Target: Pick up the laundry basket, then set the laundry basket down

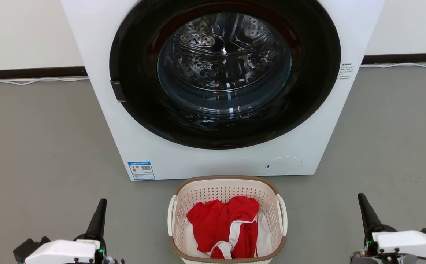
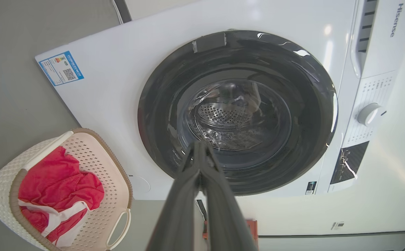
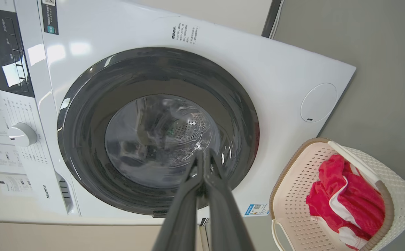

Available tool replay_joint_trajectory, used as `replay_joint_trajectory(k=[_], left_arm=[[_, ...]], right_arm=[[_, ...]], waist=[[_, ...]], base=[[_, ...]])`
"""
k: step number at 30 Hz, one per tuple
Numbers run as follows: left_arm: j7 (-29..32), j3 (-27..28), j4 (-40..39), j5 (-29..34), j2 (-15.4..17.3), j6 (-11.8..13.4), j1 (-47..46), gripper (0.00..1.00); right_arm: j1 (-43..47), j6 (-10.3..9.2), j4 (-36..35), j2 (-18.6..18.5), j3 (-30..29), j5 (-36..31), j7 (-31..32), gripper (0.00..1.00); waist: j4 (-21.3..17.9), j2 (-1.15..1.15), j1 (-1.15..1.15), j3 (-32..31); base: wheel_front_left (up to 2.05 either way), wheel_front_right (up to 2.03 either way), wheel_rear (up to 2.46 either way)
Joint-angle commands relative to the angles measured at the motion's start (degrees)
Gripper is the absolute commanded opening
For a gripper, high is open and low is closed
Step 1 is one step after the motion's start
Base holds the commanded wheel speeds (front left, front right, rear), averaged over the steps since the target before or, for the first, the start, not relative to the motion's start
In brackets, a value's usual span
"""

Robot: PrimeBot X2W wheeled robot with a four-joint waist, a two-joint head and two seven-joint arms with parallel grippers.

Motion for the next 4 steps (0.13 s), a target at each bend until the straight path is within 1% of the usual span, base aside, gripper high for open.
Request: replay_joint_trajectory(k=[1, 4], left_arm=[[0.62, 1.63, -1.79, -1.62, 0.52, -0.58, -3.06, 0.00], [1.13, 1.71, -1.99, -3.45, 0.47, -0.74, -3.29, 0.00]], right_arm=[[-3.39, 0.38, -2.11, -0.38, 1.01, 1.80, 0.61, 0.00], [-3.55, 0.39, -2.24, -0.39, 0.94, 4.14, 1.11, 0.00]], waist=[[0.01, 0.00, 0.00, 0.02], [0.05, 0.00, 0.00, 0.07]], base=[[0.00, 0.00, 0.00], [0.00, 0.00, 0.00]])
